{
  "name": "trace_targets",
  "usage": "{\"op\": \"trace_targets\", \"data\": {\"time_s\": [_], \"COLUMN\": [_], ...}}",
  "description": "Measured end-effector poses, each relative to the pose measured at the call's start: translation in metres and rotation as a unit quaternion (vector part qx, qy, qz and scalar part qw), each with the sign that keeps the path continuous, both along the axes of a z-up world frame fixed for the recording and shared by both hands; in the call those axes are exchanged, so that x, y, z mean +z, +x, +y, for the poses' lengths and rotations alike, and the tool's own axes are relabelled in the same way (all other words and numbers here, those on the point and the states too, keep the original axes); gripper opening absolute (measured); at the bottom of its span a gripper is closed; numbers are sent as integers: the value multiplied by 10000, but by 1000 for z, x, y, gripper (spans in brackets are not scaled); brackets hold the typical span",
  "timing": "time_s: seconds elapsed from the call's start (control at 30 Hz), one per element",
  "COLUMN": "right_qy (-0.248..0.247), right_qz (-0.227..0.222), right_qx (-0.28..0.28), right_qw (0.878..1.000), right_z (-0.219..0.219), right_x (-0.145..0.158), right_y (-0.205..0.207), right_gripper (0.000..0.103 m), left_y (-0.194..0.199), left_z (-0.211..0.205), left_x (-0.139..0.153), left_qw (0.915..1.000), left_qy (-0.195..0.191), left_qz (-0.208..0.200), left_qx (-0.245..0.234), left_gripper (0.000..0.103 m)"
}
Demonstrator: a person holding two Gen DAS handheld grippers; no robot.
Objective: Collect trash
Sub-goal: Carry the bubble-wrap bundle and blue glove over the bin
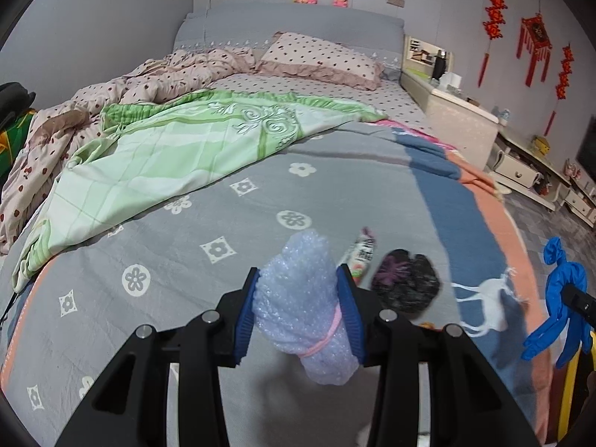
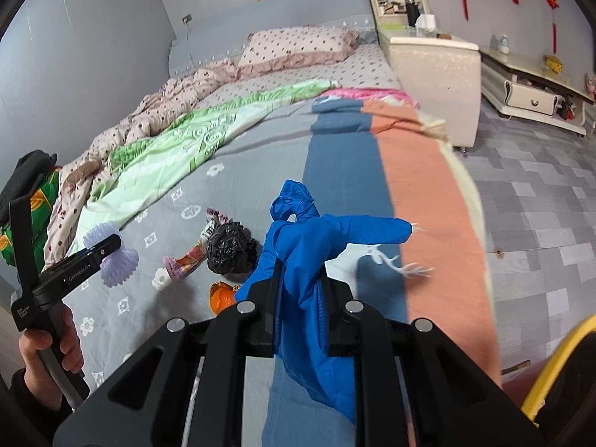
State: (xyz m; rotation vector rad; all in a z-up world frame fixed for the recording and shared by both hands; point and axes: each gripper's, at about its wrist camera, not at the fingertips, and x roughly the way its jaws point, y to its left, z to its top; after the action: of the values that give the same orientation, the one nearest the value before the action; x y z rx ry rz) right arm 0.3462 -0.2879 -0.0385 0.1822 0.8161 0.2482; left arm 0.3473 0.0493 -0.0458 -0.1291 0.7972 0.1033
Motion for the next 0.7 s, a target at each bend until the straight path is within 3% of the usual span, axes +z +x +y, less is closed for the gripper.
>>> {"op": "trace_targets", "data": {"time_s": [0.7], "right_qy": [9], "right_qz": [-793], "right_qx": [-600], "right_qw": [9950], "right_z": [-102], "right_x": [94], "right_y": [-101], "right_gripper": [14], "left_y": [-56], "left_z": [-118], "left_x": [73], "left_qw": [9937], "left_qy": [-206], "left_qz": [-433], "left_qx": [-1014], "left_gripper": [39]}}
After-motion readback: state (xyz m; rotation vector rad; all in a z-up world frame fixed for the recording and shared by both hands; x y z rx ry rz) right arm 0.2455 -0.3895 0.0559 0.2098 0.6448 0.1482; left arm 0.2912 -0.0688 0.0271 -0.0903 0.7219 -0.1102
